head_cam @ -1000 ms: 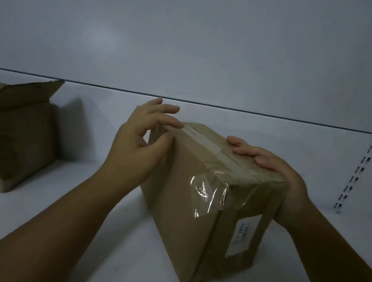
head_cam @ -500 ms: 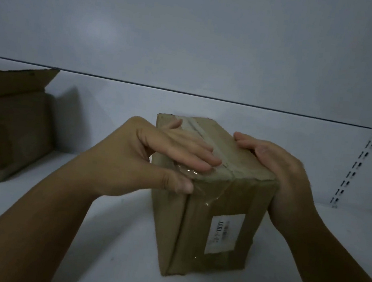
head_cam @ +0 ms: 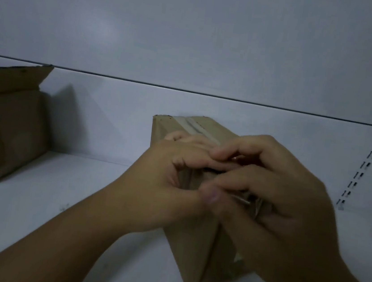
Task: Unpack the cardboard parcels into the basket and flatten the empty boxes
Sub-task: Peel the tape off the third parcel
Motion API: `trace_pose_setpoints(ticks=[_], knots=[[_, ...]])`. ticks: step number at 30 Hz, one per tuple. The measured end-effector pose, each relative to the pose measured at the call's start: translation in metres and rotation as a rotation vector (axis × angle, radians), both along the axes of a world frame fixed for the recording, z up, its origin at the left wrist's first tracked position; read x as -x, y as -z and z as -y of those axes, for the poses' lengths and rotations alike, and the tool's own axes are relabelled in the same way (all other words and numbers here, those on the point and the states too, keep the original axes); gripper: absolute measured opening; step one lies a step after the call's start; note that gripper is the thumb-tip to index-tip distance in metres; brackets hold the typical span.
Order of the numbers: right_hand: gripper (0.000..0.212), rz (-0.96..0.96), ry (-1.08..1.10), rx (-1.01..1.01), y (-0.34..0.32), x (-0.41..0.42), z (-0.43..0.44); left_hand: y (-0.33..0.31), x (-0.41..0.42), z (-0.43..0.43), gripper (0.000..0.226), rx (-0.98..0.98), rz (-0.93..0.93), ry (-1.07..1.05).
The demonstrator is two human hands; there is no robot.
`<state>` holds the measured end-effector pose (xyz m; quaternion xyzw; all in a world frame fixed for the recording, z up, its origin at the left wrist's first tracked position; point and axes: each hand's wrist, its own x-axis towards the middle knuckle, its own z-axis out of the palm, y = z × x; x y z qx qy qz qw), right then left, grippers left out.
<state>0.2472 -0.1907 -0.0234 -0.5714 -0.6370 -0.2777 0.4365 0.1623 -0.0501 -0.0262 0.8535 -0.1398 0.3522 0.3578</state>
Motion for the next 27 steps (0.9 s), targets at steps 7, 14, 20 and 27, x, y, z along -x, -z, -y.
trace_pose_setpoints(ticks=[7,14,20,27], knots=[[0.026,-0.02,-0.072,0.023,-0.007,-0.01,0.006,0.003,-0.004,0.004,0.033,-0.04,0.023,-0.075],[0.017,0.05,-0.151,0.139,-0.01,-0.029,0.011,-0.001,-0.003,0.001,0.017,0.015,0.0,0.012],[0.01,-0.06,-0.215,0.144,-0.009,-0.026,0.011,-0.003,0.0,-0.001,0.025,-0.024,-0.043,0.018],[0.009,-0.393,-0.278,-0.038,0.002,-0.019,0.006,0.004,-0.002,0.009,0.044,-0.093,-0.045,-0.156]])
